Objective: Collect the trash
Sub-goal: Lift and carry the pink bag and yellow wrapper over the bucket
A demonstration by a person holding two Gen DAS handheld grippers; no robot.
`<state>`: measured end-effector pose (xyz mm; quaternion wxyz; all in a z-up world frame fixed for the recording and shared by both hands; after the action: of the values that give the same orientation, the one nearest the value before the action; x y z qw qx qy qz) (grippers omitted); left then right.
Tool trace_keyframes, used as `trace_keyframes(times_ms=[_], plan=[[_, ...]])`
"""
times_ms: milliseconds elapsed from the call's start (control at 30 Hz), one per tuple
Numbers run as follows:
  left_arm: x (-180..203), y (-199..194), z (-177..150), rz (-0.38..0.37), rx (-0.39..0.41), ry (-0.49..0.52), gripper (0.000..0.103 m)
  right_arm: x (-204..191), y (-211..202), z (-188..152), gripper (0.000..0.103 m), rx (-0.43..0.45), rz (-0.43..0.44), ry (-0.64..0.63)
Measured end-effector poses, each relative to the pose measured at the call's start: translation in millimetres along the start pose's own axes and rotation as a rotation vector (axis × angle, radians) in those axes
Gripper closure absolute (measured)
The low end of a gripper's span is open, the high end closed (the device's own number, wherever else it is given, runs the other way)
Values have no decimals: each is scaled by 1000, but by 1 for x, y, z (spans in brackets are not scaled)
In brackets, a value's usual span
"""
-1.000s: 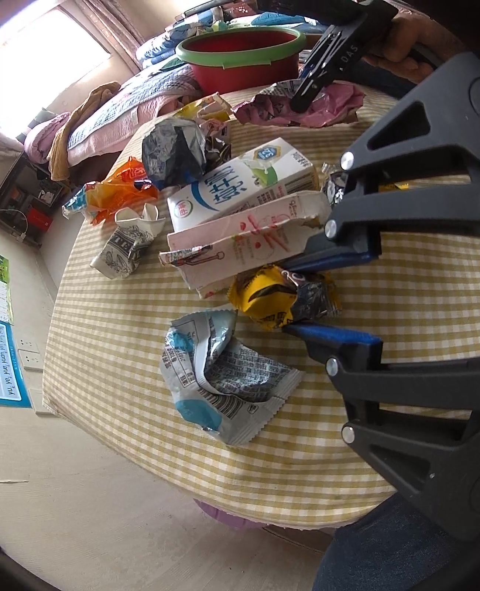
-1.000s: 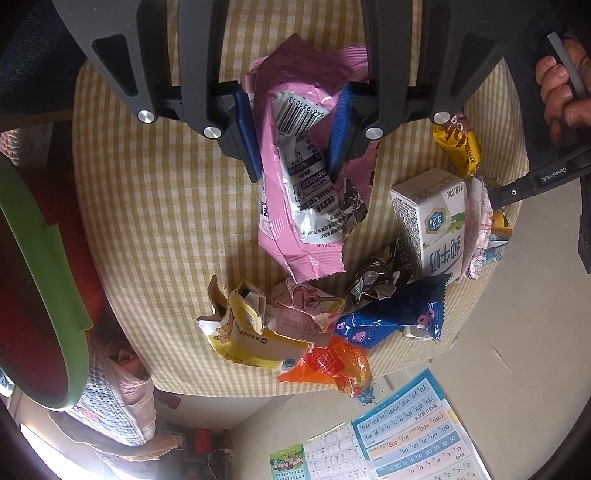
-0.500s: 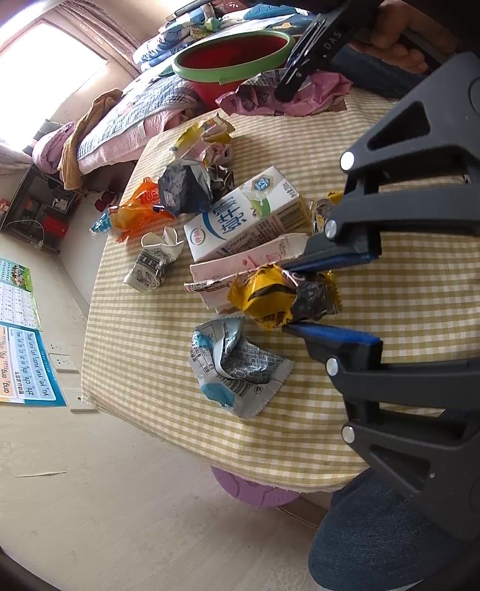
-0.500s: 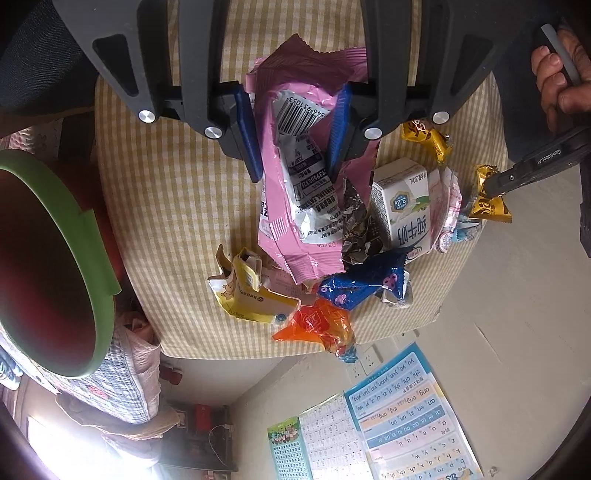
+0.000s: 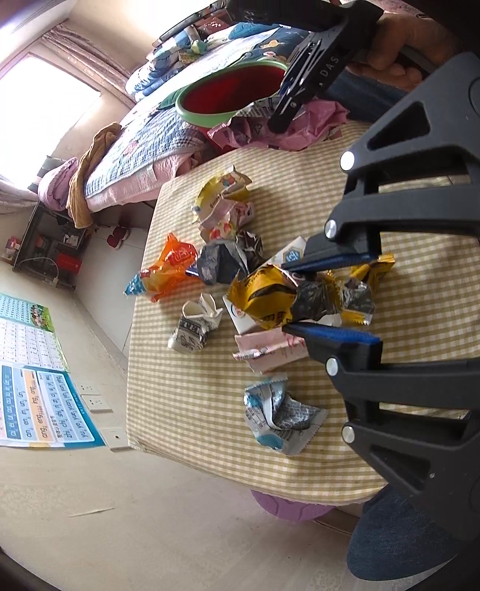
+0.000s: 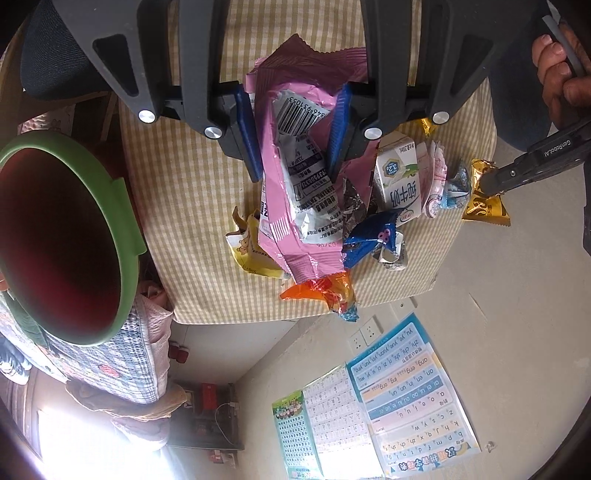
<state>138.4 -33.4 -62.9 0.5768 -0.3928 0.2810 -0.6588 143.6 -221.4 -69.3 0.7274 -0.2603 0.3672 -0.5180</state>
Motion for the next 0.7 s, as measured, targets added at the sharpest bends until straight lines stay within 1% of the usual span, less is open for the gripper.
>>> trace_keyframes(times_ms=[167,333,533,700], plan=[[38,0,15,-43,17,57,77,21,-15,12,69,39,-32,23],[78,1,31,-89,31,112,77,53,-34,25,69,84,-77,58],[130,2,42,-149,37,180,77,103,-61,35,69,137,-139,128],[179,7,46,-203,30,239,77,144,-83,37,69,170,-188,182]])
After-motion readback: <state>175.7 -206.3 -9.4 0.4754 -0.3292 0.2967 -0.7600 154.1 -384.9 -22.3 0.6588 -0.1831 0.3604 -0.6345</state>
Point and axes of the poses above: each gripper's, at about its wrist camera, not at the fingertips, and y roughly the way its jaws point, x to its right, z to its top, the point moved 9 cm from there along y, roughly the way its jaws point, and after that the axes turned 4 degrees about z, right-handed, at the moved point
